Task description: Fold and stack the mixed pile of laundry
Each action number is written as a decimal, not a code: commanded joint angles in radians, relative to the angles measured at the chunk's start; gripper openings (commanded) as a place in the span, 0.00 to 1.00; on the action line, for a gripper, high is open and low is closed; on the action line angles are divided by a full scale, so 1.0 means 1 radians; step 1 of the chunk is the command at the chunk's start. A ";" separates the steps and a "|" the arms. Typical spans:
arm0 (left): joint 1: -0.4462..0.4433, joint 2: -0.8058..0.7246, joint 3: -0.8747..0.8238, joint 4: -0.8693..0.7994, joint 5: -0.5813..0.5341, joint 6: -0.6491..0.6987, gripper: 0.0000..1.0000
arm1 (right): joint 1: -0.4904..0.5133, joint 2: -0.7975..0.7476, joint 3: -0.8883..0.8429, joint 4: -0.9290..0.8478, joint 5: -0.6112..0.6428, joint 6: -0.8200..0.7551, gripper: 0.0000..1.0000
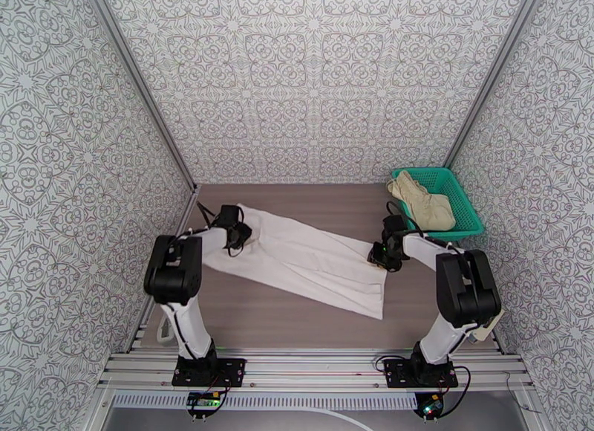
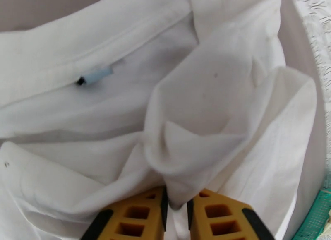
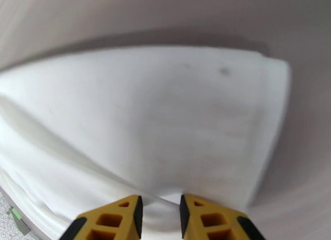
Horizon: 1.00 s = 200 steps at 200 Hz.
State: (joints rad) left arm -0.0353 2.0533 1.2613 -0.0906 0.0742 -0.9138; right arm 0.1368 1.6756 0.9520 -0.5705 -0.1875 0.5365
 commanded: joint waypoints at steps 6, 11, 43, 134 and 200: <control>0.013 0.182 0.161 0.109 0.152 0.095 0.21 | 0.050 -0.107 -0.099 -0.040 -0.007 0.064 0.32; 0.012 0.219 0.192 0.133 0.182 0.102 0.21 | 0.060 -0.126 -0.117 -0.040 -0.012 0.074 0.32; -0.013 0.326 0.320 0.255 0.256 0.128 0.23 | 0.096 -0.241 -0.154 -0.079 -0.010 0.077 0.33; -0.051 0.028 0.334 -0.128 0.122 0.265 0.46 | 0.124 0.025 0.128 -0.071 -0.007 -0.086 0.25; -0.019 -0.104 0.203 -0.252 0.125 0.335 0.42 | 0.229 0.027 -0.011 -0.037 -0.002 0.020 0.25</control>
State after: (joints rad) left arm -0.0738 1.9427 1.5196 -0.2363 0.2043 -0.6304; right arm 0.3210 1.7397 1.0172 -0.6151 -0.1772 0.5007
